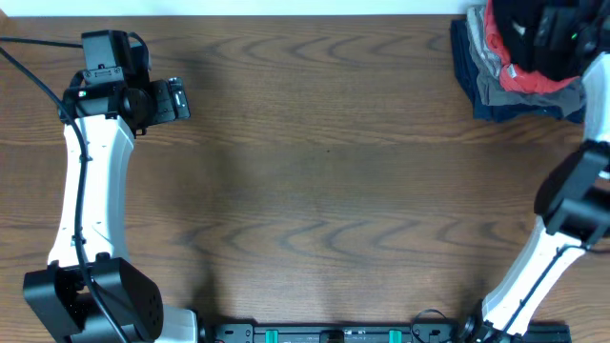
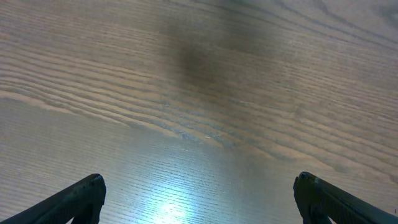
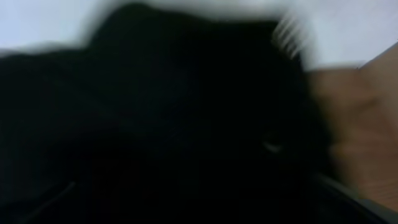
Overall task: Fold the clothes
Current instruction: 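Place the black bundle on top of the clothes stack and open the right gripper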
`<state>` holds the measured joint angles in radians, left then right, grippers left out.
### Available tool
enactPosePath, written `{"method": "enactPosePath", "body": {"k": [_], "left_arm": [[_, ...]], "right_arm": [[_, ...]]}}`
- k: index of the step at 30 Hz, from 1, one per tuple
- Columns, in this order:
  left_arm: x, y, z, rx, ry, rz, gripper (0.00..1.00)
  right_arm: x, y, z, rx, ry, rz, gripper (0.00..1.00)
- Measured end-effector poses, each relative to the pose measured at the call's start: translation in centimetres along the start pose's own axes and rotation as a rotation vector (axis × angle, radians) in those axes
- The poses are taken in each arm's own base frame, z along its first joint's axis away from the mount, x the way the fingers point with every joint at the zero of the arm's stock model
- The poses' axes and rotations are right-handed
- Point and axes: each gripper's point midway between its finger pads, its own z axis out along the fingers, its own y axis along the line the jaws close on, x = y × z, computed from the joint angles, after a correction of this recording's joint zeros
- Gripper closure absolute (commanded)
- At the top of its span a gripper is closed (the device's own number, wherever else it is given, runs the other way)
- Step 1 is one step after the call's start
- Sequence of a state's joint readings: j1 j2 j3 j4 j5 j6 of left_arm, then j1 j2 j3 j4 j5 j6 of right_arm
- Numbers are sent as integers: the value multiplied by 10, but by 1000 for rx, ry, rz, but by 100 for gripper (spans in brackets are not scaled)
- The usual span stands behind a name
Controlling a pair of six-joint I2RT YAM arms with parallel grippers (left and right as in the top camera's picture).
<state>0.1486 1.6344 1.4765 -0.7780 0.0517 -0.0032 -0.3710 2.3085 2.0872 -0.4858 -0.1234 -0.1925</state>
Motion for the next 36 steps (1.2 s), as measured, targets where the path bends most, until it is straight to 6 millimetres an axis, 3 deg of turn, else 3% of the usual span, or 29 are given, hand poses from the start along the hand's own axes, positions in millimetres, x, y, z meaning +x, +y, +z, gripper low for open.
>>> {"method": "enactPosePath", "body": {"k": [3,6,15,21,25,27,30,31,32,36], "left_arm": [[1,0,1,0,3,0,2],[3,0,2,0,9,0,2],[4,0,2,0,10,0,2],[4,0,2,0,10,0,2],[4,0,2,0,11,0,2],[4,0,2,-1,11,0,2],[4,0,3,-1,11,0,2],[4,0,3,-1,11,0,2],[4,0,3,-1,11,-1,2],[4,0,3,-1,11,0,2]], "right_arm": [[35,9,30,-38,77,21,1],[43,13,41,-61,93,33,1],[42,14,35,-67,113,38,1],[32,16,0,-65,128,18,1],[-7,22,-55,-57,61,-14,1],[-36,32,-100,-67,-3,-35,1],[-67,56,-182,-121,-85,-66,1],[-75,70,-219,-161,-118,-80,1],[-76,85,-251,-208,-131,-92,1],[-70,136,-342,-377,-179,-139,1]]}}
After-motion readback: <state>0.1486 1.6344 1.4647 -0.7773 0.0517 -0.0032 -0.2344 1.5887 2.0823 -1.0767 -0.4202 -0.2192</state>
